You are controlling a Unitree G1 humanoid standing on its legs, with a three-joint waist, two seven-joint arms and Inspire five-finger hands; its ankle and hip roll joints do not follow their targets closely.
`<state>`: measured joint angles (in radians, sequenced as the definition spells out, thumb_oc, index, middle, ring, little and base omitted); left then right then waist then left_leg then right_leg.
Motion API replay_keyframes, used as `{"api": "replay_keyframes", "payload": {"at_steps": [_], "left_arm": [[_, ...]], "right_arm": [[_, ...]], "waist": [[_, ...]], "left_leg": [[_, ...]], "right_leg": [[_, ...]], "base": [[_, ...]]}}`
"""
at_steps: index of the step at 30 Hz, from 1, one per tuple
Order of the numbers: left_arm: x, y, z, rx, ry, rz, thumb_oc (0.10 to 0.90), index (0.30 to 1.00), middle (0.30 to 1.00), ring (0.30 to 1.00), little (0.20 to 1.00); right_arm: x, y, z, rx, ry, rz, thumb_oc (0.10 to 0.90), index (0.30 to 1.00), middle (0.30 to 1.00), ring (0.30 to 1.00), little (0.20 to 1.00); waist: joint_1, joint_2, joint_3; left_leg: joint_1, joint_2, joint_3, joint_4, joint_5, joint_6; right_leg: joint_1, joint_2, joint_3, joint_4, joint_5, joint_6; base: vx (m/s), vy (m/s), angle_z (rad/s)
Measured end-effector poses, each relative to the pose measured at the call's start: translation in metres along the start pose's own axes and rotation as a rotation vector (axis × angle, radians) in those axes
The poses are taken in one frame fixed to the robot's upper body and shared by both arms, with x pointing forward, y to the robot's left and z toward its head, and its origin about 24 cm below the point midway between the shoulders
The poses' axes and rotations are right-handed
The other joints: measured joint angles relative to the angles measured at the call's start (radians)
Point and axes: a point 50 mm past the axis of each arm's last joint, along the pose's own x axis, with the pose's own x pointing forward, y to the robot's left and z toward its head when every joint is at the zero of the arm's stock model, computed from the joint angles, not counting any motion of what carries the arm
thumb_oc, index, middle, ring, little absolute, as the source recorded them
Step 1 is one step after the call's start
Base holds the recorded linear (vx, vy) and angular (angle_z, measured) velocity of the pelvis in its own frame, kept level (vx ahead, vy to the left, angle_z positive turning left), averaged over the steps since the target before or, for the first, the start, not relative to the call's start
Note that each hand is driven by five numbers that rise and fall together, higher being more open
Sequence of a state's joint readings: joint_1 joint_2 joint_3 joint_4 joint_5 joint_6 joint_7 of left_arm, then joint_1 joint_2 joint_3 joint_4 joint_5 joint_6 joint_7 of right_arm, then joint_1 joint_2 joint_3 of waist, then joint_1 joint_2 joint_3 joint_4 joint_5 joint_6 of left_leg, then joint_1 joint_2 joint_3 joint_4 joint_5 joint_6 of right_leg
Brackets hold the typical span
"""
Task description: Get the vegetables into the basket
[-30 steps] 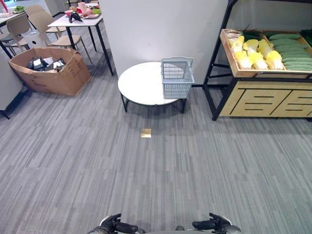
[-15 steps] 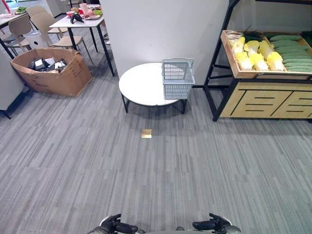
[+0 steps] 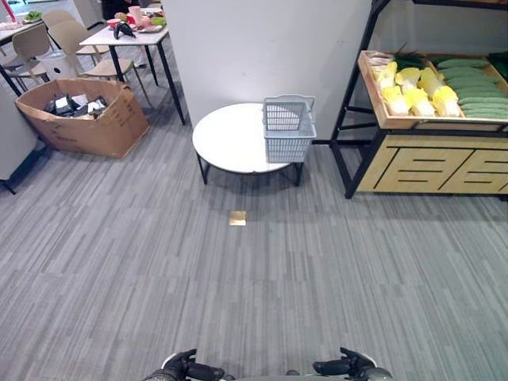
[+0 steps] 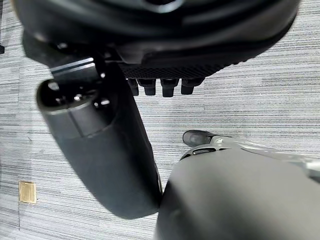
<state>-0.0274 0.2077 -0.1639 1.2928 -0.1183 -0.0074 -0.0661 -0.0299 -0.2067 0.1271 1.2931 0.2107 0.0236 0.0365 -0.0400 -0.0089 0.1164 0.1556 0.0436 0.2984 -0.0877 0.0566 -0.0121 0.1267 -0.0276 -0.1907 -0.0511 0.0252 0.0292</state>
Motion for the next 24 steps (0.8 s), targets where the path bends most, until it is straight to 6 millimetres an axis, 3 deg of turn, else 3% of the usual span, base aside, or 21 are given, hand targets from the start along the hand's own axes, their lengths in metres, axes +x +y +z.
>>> {"api": "replay_keyframes", "payload": {"at_steps": [8,10,11,13,15,16,17,19,21,24], "left_arm": [[0.001,0.009,0.011,0.007,-0.019,0.024,0.9,1.0,1.0,1.0,1.0],[0.001,0.01,0.017,0.007,-0.034,0.028,0.9,1.0,1.0,1.0,1.0],[0.001,0.011,0.021,0.008,-0.04,0.029,0.9,1.0,1.0,1.0,1.0],[0.001,0.013,0.02,0.008,-0.037,0.037,0.9,1.0,1.0,1.0,1.0],[0.001,0.011,0.025,0.032,-0.046,0.03,0.9,1.0,1.0,1.0,1.0],[0.001,0.011,0.026,0.027,-0.05,0.027,0.9,1.0,1.0,1.0,1.0],[0.001,0.011,0.024,0.024,-0.046,0.027,0.9,1.0,1.0,1.0,1.0],[0.002,0.011,0.027,0.035,-0.05,0.026,0.9,1.0,1.0,1.0,1.0],[0.002,0.01,0.027,0.032,-0.047,0.026,0.9,1.0,1.0,1.0,1.0],[0.002,0.01,0.018,0.022,-0.01,0.031,0.9,1.0,1.0,1.0,1.0]], "right_arm": [[0.001,0.006,0.014,0.007,-0.039,0.019,0.9,1.0,1.0,1.0,1.0],[0.002,0.006,0.026,0.02,-0.075,0.019,0.9,1.0,1.0,1.0,1.0],[0.002,0.006,0.034,0.051,-0.104,0.021,0.9,1.0,1.0,1.0,1.0],[0.002,0.005,0.035,0.059,-0.109,0.02,0.9,1.0,1.0,1.0,1.0],[0.001,0.003,0.04,0.088,-0.132,0.017,0.9,1.0,1.0,1.0,1.0],[0.001,0.002,0.043,0.121,-0.147,0.023,0.9,1.0,1.0,1.0,1.0],[0.001,0.002,0.044,0.133,-0.15,0.027,0.9,1.0,1.0,1.0,1.0],[0.001,0.001,0.044,0.142,-0.153,0.028,0.9,1.0,1.0,1.0,1.0],[0.001,0.001,0.047,0.156,-0.16,0.03,0.9,1.0,1.0,1.0,1.0],[0.001,0.005,0.046,0.169,-0.157,0.04,0.9,1.0,1.0,1.0,1.0]], "waist": [[-0.001,-0.03,0.024],[-0.002,-0.028,0.053],[-0.005,-0.021,0.071],[0.003,-0.033,0.072],[-0.001,-0.024,0.084],[-0.001,-0.021,0.096],[-0.007,-0.022,0.096],[-0.017,-0.024,0.098],[-0.031,-0.03,0.103],[-0.071,-0.043,0.097]], "left_leg": [[-0.027,0.001,0.013,-0.006,-0.008,0.013],[-0.032,0.015,0.022,-0.006,-0.011,0.029],[-0.035,0.026,0.024,-0.006,0.0,0.048],[-0.028,0.019,0.017,-0.006,-0.02,0.07],[-0.031,0.029,-0.012,-0.006,-0.019,0.073],[-0.023,0.03,-0.017,-0.006,-0.017,0.076],[-0.014,0.029,-0.025,-0.006,-0.019,0.079],[-0.012,0.025,-0.053,-0.006,-0.037,0.077],[-0.009,0.024,-0.068,-0.006,-0.042,0.074],[0.008,0.031,-0.12,-0.006,-0.074,0.025]], "right_leg": [[-0.088,-0.009,0.018,0.113,-0.011,0.018],[-0.155,-0.008,0.022,0.233,-0.015,0.025],[-0.221,-0.029,0.021,0.363,-0.049,0.095],[-0.263,-0.065,0.033,0.459,-0.029,0.117],[-0.323,-0.061,0.049,0.576,0.015,0.121],[-0.364,-0.07,0.062,0.655,0.0,0.133],[-0.369,-0.081,0.063,0.651,-0.022,0.138],[-0.377,-0.108,0.083,0.446,-0.027,0.139],[-0.393,-0.13,0.088,0.318,-0.008,0.147],[-0.357,-0.149,0.1,0.024,0.034,0.16]], "base": [[-0.01,0.089,-0.06],[0.01,0.082,-0.08],[0.03,0.106,0.02],[0.09,0.097,0.1],[0.11,0.029,0.24],[0.21,-0.022,0.26],[0.29,-0.039,0.3],[0.29,-0.077,0.32],[0.25,-0.065,0.24],[0.23,-0.048,0.46]]}}
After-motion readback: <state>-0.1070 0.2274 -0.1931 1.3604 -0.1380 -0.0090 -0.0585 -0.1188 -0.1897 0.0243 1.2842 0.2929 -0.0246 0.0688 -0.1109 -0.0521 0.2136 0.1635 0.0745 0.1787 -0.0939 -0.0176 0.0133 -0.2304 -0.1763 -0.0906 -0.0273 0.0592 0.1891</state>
